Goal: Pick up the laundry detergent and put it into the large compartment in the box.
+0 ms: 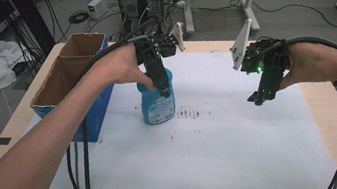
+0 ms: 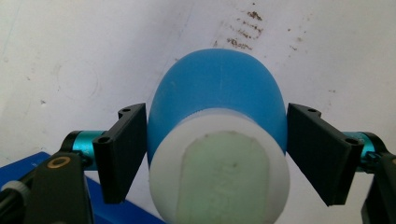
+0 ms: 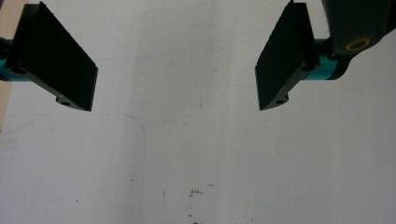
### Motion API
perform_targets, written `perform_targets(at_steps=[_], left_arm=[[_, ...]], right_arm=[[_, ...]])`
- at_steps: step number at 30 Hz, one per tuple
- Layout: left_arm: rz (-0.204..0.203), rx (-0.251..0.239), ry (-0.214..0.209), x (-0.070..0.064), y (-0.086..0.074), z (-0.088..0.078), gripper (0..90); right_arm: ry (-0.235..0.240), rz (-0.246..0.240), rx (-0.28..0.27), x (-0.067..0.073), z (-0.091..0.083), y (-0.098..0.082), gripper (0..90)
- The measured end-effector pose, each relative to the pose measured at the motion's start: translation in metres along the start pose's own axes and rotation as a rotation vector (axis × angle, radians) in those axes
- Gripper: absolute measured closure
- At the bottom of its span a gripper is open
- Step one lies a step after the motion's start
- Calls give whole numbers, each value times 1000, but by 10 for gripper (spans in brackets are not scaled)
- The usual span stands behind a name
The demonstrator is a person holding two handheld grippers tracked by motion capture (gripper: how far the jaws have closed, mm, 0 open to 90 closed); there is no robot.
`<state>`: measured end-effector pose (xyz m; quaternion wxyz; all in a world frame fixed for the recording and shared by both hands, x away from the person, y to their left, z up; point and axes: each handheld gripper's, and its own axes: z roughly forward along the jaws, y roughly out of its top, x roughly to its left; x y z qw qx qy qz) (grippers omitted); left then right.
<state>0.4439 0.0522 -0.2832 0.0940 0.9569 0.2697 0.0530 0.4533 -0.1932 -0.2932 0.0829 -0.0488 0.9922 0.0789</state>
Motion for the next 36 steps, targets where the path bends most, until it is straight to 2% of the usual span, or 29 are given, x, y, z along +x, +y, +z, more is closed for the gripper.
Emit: perform_targets(at_steps=[17, 18, 36], left_arm=[[16, 6, -2, 0, 0, -2, 306], [5, -1, -3, 0, 0, -1, 309], [-4, 9, 0, 2, 1, -2, 374]], right_arm=[[3, 0, 6, 0, 2, 1, 123], [2, -6, 5, 0, 2, 1, 123], [0, -4, 9, 1, 2, 1, 123]])
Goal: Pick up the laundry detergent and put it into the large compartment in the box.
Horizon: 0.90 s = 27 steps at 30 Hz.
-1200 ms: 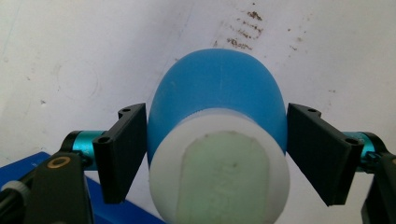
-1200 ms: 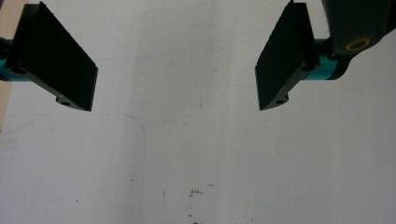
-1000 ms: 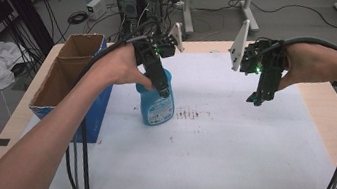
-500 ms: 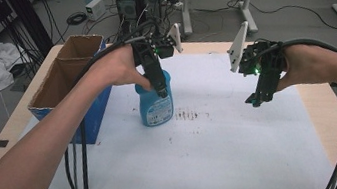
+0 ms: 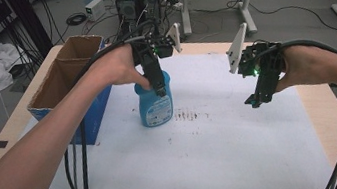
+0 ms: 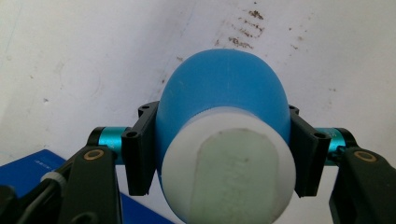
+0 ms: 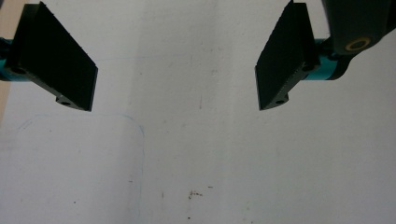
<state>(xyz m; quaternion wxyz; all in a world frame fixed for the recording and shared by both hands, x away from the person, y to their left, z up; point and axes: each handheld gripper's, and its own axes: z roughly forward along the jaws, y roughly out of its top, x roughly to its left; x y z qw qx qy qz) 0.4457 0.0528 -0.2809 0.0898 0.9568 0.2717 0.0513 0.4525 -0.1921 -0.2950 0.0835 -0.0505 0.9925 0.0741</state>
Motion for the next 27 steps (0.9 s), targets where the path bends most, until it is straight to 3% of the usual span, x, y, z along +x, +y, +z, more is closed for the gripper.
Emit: perform_targets(at_steps=[18, 21, 23, 27], left_arm=[[18, 14, 1, 0, 1, -1, 384], [10, 13, -15, -1, 1, -1, 385], [21, 8, -50, -1, 2, -3, 384], [27, -3, -58, -2, 5, -13, 384]], right_arm=[[-1, -3, 0, -1, 1, 1, 123], [-1, -4, 2, 0, 0, 1, 123], [2, -4, -5, 0, -1, 1, 123], [2, 5, -12, -1, -2, -1, 123]])
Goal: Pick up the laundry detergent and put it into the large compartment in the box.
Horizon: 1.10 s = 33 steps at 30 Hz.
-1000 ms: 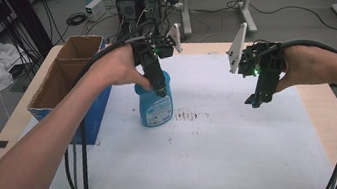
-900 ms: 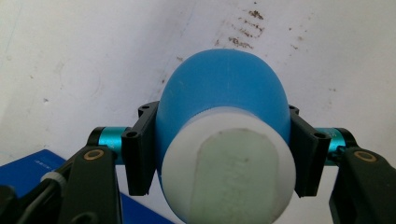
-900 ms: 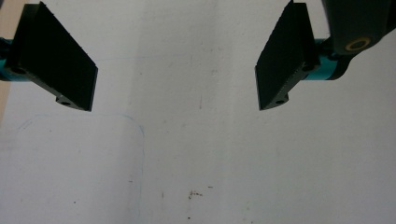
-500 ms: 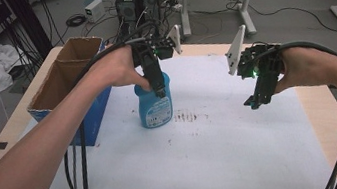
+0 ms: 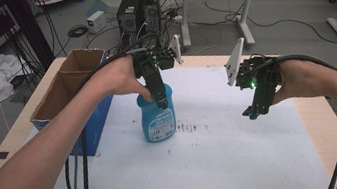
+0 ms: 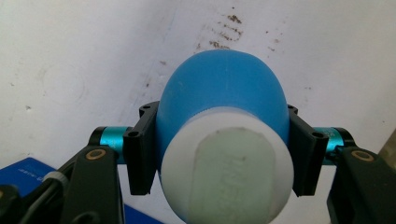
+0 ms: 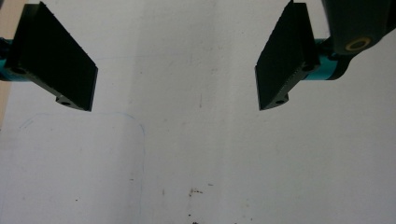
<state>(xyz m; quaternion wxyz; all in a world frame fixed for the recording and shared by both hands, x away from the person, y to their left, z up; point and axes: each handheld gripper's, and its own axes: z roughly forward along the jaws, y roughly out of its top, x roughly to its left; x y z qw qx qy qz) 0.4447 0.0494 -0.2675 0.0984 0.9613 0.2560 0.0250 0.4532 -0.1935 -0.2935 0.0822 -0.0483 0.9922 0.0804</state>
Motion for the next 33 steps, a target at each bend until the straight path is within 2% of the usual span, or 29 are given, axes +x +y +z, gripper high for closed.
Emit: perform_targets(at_steps=[4, 13, 22, 26, 33], left_arm=[[11, 8, 32, -2, 4, -15, 384], [20, 28, 60, -2, 9, -48, 384], [25, 27, 56, -3, 13, -77, 384], [43, 39, 64, -6, 16, -93, 384], [40, 33, 54, -5, 18, -114, 385]], right_arm=[[2, 4, 0, 0, -1, -2, 123], [-5, 4, -6, 1, -2, -2, 123], [-3, 7, -3, 2, -3, -1, 123], [-5, 4, -9, 2, -4, -1, 123], [-9, 6, -5, 2, -5, -2, 123]])
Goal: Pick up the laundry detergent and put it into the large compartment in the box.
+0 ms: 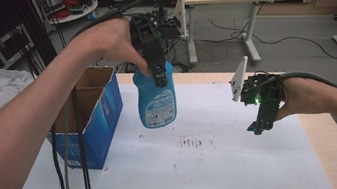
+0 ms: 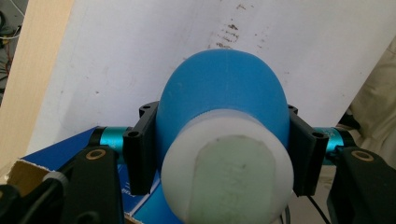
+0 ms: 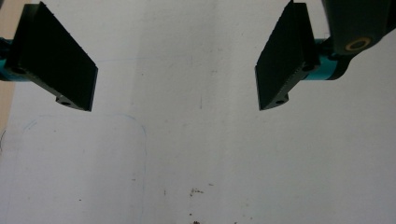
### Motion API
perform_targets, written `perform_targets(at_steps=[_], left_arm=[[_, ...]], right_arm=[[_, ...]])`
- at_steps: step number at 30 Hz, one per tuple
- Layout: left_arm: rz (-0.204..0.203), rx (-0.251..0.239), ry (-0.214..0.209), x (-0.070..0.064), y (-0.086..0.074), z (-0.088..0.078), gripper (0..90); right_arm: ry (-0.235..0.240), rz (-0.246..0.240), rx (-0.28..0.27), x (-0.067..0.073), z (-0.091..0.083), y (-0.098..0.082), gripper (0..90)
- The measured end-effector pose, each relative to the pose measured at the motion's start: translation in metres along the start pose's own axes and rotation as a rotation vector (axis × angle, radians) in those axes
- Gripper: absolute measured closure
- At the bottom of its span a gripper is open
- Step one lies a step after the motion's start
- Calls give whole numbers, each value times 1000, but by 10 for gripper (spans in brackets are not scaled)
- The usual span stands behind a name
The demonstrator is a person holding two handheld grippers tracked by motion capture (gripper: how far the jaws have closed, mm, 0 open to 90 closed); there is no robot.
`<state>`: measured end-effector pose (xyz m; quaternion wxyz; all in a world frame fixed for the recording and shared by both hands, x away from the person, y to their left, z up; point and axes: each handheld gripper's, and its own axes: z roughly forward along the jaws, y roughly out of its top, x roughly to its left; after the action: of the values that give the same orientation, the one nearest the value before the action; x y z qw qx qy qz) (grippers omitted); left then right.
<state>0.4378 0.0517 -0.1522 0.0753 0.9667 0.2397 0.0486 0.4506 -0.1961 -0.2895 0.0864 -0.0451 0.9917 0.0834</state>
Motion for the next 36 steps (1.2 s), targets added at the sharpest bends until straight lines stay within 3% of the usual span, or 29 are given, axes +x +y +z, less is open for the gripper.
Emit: perform_targets(at_steps=[5, 14, 20, 36], left_arm=[[0, -7, 3, 3, -1, -16, 385], [-43, -43, 10, 14, -14, -46, 385], [-96, -60, 17, 25, -34, -62, 385], [-218, -65, 64, 48, -85, -84, 385]], right_arm=[[-1, -5, -4, 0, 0, 1, 123], [-7, 1, -3, 1, -2, -1, 123], [-8, 2, -3, 1, -2, -1, 123], [-7, -8, 2, 0, 0, 0, 123]])
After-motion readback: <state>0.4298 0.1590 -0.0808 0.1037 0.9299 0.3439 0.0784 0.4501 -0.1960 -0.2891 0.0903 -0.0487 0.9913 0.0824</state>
